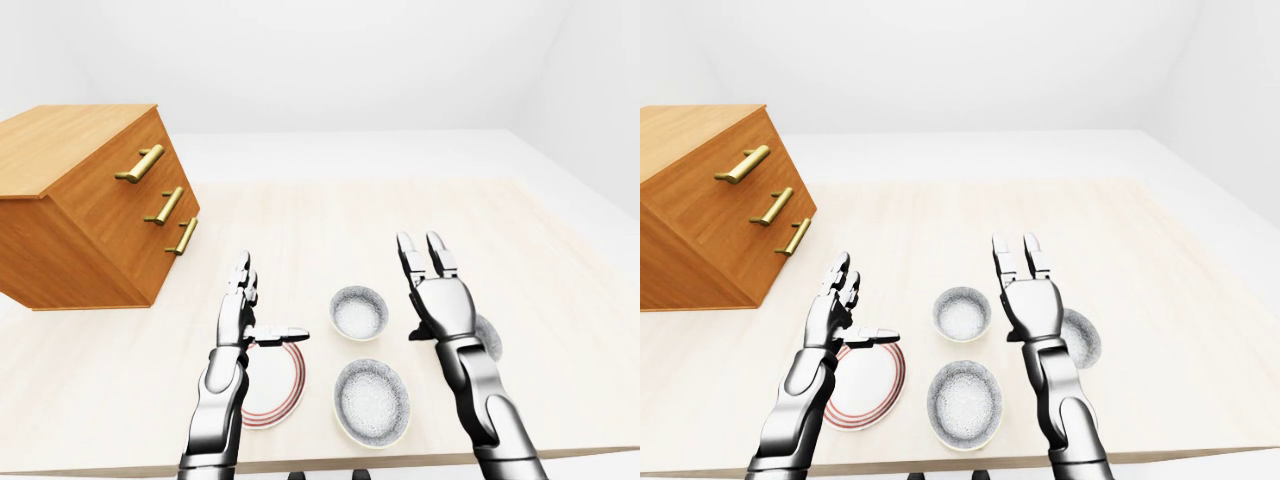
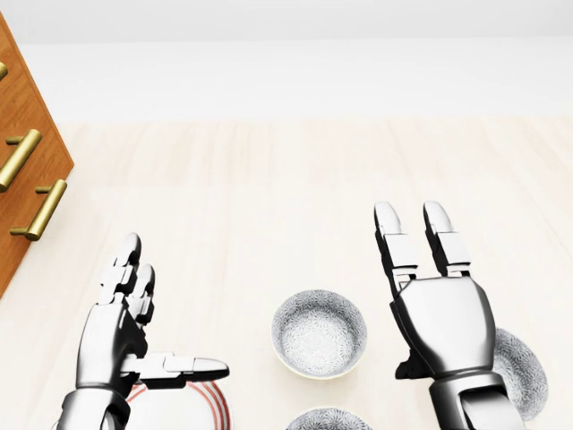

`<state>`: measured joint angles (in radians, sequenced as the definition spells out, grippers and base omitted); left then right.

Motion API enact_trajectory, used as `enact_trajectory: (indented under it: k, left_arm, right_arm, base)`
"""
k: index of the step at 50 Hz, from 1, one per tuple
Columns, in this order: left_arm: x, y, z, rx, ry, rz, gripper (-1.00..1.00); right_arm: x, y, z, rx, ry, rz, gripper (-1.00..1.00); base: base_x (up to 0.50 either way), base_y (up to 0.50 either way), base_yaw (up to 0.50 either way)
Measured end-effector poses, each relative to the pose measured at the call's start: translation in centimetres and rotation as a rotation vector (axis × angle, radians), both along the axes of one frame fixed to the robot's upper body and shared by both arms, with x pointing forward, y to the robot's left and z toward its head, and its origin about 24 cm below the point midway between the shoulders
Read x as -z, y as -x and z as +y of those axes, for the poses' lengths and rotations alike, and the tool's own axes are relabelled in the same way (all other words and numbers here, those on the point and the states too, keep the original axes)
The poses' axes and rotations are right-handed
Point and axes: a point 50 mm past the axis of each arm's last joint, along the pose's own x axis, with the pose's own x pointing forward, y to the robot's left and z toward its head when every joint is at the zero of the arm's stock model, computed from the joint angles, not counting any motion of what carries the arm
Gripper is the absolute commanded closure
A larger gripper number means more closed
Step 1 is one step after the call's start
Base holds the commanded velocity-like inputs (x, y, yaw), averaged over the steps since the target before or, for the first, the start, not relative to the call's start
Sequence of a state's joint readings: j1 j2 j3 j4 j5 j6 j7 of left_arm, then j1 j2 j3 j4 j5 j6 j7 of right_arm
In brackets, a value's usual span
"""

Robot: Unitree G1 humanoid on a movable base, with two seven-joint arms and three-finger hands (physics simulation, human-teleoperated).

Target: Stack the bowl at the front on the bowl in the middle.

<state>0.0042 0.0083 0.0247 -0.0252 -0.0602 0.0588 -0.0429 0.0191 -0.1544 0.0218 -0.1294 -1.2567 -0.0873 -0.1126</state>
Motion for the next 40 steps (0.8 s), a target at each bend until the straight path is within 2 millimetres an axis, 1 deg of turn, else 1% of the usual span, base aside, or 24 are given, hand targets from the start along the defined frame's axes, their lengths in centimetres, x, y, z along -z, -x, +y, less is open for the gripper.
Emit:
enact_trajectory:
  k: [10,30,40]
  left_arm:
    - [0.1,-0.1,0.0,-0.004,0.007,0.007,-1.00]
    - [0.3,-0.1,0.0,-0.004,0.011,0.019,-1.00]
    - [0.4,-0.1,0.0,-0.002,0.014,0.023,-1.00]
  right_arm:
    - [1.3,-0.3,0.7,-0.020,0.057,0.010,-1.00]
    - [3.7,-1.6,1.4,-0.048,0.151,0.014,-1.00]
    - [4.6,-1.8,1.9,-0.072,0.199,0.004,-1.00]
  base:
    - [0.00,0.00,0.00]
    - [0.00,0.00,0.00]
    - [0.00,0.00,0.00]
